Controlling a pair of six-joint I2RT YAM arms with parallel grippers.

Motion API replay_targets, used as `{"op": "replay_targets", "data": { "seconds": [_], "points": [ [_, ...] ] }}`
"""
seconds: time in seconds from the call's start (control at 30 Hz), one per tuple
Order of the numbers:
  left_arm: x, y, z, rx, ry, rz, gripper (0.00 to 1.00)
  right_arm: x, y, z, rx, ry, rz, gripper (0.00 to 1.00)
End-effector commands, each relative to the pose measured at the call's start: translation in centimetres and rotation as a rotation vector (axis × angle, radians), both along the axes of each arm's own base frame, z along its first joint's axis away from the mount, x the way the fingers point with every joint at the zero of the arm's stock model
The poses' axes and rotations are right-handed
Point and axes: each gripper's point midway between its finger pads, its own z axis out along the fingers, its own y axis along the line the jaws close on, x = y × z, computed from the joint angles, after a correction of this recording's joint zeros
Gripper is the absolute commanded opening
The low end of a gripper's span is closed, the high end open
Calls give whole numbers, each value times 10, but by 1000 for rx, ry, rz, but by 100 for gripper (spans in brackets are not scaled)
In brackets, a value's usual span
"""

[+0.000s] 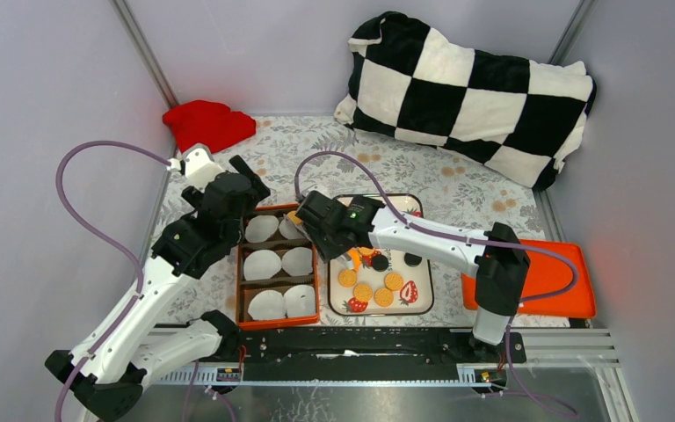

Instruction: Pack the cookies

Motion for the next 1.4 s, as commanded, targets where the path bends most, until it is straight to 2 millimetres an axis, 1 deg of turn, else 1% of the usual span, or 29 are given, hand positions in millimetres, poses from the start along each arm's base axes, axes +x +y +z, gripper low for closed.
{"op": "replay_targets", "data": {
  "seconds": [0.0, 0.07, 0.1, 0.17, 0.2, 0.23, 0.27, 0.3, 0.4, 0.47, 0.57, 0.63, 0.7, 0.8, 0.87, 0.97, 1.1, 1.23, 1.3, 1.37],
  "points": [
    [-1, 7, -7, 21, 19, 24, 93, 2, 19, 20, 64, -23, 35, 0],
    [-1, 6, -9, 21, 22, 22, 93, 2, 18, 17, 47, -17, 33, 5],
    [-1, 5, -10, 21, 25, 16, 94, 2, 17, 16, 41, -17, 34, 11],
    [0, 4, -11, 20, 27, 7, 95, 0, 16, 17, 38, -20, 34, 29],
    [0, 2, -12, 25, 31, -2, 95, 0, 16, 17, 40, -24, 33, 35],
    [0, 2, -12, 25, 32, -7, 95, 0, 16, 19, 47, -28, 33, 38],
    [1, 0, -13, 26, 35, -15, 95, 0, 16, 19, 51, -29, 33, 39],
    [1, -1, -13, 25, 32, -21, 96, 0, 16, 20, 51, -32, 29, 44],
    [1, -2, -12, 20, 27, -35, 96, 1, 15, 22, 53, -40, 22, 47],
    [-1, -2, -12, 18, 22, -40, 96, 1, 14, 22, 53, -39, 19, 52],
    [-2, -1, -11, 19, 15, -42, 97, 1, 15, 22, 58, -37, 19, 53],
    [-3, 0, -10, 19, 11, -40, 97, 2, 14, 26, 60, -49, 9, 49],
    [-4, -1, -10, 18, 10, -47, 97, 4, 10, 33, 68, -74, -11, 48],
    [-3, -2, -10, 16, 11, -52, 97, 5, -6, 49, 74, -118, -54, 47],
    [-3, -3, -10, 13, 10, -54, 97, 3, -21, 59, 72, -137, -89, 47],
    [-1, -7, -11, 4, 10, -71, 97, -4, -48, 64, 68, -147, -147, 48],
    [4, -17, -15, -11, 18, -104, 97, -23, -79, 53, 52, -104, -214, 50],
    [9, -27, -19, -22, 31, -135, 97, -36, -104, 27, 7, -66, -264, 52],
    [10, -30, -21, -30, 33, -146, 97, -38, -109, 16, -11, -64, -272, 52],
    [10, -31, -21, -34, 31, -150, 97, -36, -111, 7, -30, -71, -275, 52]
  ]
}}
